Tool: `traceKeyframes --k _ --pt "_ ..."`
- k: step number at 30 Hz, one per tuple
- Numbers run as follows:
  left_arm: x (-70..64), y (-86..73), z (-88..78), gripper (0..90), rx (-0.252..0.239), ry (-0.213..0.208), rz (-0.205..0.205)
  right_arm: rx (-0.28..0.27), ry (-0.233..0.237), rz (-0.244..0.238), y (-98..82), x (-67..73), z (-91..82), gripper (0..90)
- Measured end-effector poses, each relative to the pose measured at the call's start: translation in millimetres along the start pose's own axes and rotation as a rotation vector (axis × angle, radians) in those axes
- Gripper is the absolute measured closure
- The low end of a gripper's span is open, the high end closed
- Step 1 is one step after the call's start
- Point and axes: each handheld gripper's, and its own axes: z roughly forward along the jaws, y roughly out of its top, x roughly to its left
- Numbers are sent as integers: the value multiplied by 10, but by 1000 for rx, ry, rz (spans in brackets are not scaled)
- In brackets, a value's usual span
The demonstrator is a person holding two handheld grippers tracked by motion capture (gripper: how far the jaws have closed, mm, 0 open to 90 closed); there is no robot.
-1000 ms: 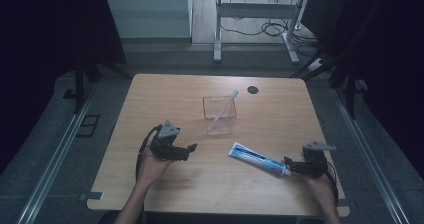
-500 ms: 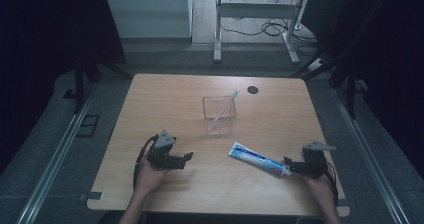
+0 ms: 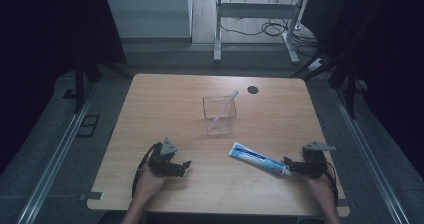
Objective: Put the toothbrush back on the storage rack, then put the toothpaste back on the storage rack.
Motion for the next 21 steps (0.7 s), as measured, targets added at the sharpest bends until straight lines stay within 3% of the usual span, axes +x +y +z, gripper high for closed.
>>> traceKeyframes --k 5,15,21 --pt "3 -19 45 130 36 14 14 -1 0 0 1 0 0 137" --pt "47 -64 79 131 36 -2 -41 27 27 23 19 9 -19 89" --pt "49 -66 79 133 36 3 -49 26 41 42 61 26 -82 171"
